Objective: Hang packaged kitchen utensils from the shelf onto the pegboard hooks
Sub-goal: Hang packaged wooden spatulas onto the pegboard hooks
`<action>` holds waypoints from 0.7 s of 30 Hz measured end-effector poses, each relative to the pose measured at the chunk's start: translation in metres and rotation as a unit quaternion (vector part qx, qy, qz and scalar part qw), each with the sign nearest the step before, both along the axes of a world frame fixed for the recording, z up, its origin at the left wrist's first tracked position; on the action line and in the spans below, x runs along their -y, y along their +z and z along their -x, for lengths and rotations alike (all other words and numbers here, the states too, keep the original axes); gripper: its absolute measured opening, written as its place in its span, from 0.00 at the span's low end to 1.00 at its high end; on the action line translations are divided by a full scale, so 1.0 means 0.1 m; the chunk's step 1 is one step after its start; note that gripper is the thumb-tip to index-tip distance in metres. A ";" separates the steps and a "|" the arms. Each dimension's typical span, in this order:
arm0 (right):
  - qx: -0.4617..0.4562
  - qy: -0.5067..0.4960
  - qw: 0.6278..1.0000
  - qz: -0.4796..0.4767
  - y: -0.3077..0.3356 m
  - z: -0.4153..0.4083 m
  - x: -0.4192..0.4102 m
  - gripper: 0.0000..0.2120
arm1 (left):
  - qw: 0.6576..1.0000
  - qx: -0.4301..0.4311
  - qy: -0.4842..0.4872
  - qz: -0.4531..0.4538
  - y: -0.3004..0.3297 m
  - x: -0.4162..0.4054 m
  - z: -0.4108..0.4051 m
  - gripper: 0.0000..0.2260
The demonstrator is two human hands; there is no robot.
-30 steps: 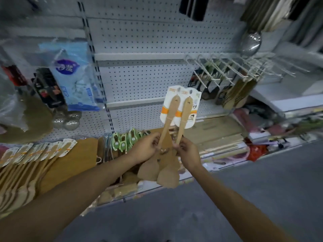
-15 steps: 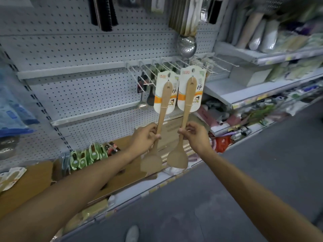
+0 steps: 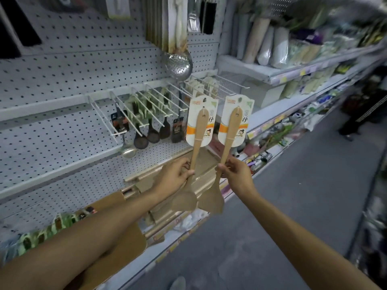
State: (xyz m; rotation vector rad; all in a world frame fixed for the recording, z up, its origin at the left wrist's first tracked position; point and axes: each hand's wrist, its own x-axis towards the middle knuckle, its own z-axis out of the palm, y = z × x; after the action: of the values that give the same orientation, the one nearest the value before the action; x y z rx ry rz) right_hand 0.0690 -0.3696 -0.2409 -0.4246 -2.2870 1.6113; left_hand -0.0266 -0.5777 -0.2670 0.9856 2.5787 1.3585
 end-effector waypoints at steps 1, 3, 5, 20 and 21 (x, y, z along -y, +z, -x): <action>0.003 -0.003 1.000 -0.005 -0.01 0.08 -0.09 0.04 | 1.000 -0.006 -0.005 0.005 -0.01 -0.09 0.09 0.07; 0.006 -0.012 1.000 -0.021 -0.03 0.22 -0.24 0.06 | 1.000 -0.002 -0.011 0.011 -0.03 -0.26 0.24 0.07; 0.008 -0.019 0.999 -0.040 -0.06 0.33 -0.35 0.07 | 1.000 0.015 -0.021 0.007 -0.06 -0.39 0.38 0.08; 0.039 -0.008 0.999 -0.025 -0.43 1.06 -1.38 0.03 | 0.999 0.035 0.002 -0.005 -0.13 -1.31 1.11 0.06; 0.036 0.000 0.999 -0.021 -0.45 1.12 -1.46 0.03 | 0.999 0.034 0.005 -0.003 -0.14 -1.38 1.14 0.06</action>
State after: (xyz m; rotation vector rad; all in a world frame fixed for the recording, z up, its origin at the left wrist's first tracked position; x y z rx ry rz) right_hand -0.0425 -0.2240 -0.2854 -0.4796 -2.3684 1.5681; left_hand -0.1407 -0.4396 -0.2813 0.9123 2.5355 1.3786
